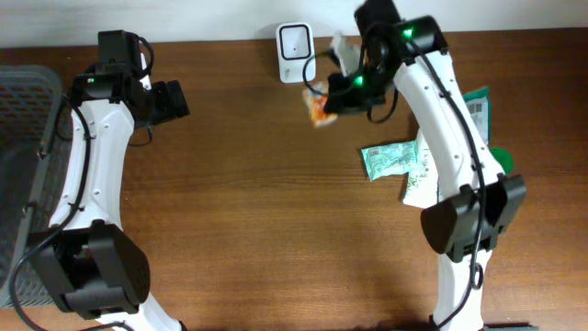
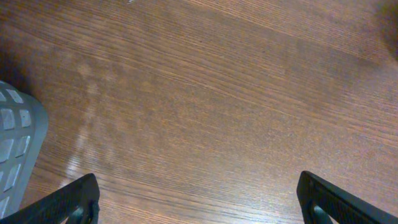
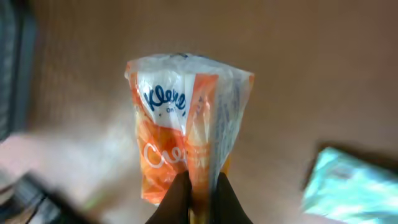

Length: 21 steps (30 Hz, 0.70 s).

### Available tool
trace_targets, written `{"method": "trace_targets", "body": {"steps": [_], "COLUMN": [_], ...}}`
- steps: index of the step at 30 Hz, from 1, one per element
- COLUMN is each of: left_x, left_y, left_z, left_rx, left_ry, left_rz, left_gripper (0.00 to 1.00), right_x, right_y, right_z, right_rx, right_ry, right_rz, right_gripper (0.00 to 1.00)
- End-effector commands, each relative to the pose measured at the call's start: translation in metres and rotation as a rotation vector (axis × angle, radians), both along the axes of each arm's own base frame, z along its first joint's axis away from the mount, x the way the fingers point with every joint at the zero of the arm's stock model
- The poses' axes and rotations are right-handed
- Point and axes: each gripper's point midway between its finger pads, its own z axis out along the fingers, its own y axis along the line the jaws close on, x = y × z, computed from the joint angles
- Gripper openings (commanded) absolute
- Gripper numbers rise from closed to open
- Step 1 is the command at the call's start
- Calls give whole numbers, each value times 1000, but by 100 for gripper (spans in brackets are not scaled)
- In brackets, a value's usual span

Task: Scan the item barcode
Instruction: 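Hold the Kleenex pack with the right gripper against the scanner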

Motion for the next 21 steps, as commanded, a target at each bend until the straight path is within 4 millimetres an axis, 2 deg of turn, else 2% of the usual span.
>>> {"method": "trace_targets", "body": {"steps": [1, 3, 5, 6, 7, 9, 10, 11, 13, 14, 16, 18, 21], "left_x": [-1, -1, -1, -1, -1, -1, -1, -1, -1, -1, -1, -1, -1], "left_y": [0, 0, 0, 0, 0, 0, 0, 0, 0, 0, 0, 0, 0], "left_z": [5, 6, 6, 6, 6, 6, 6, 6, 6, 6, 6, 5, 6], "left_rx": [-2, -2, -2, -2, -2, -2, -2, -2, -2, -2, -2, -2, -2], "left_ry": [-13, -14, -14, -14, -14, -14, -14, -14, -14, -14, -14, -13, -14], "left_rz": [-7, -7, -7, -7, -7, -7, -7, -7, -7, -7, -7, -7, -7], "left_gripper": [99, 99, 99, 99, 99, 99, 99, 99, 99, 99, 99, 99, 99], "right_x": [60, 104, 132, 148, 162, 188, 198, 211, 219, 223, 227, 229, 231], "right_y": [-20, -20, -5, 1, 6, 14, 18, 24, 28, 30, 29, 22, 20], "right_z": [28, 52, 61, 60, 57, 37, 22, -4, -27, -51, -77, -89, -86], "right_rx": [-265, -441, -524, -558, -589, -674, -716, -789, -855, -915, -967, -1008, -1021], "right_ry": [-350, -609, -769, -833, -884, -958, -979, -1004, -1006, -997, -972, -951, -958], "right_rz": [-100, -147, -119, -108, -89, -17, 37, 136, 233, 328, 389, 368, 349], "right_gripper": [4, 4, 4, 4, 4, 4, 4, 4, 4, 4, 4, 4, 4]}}
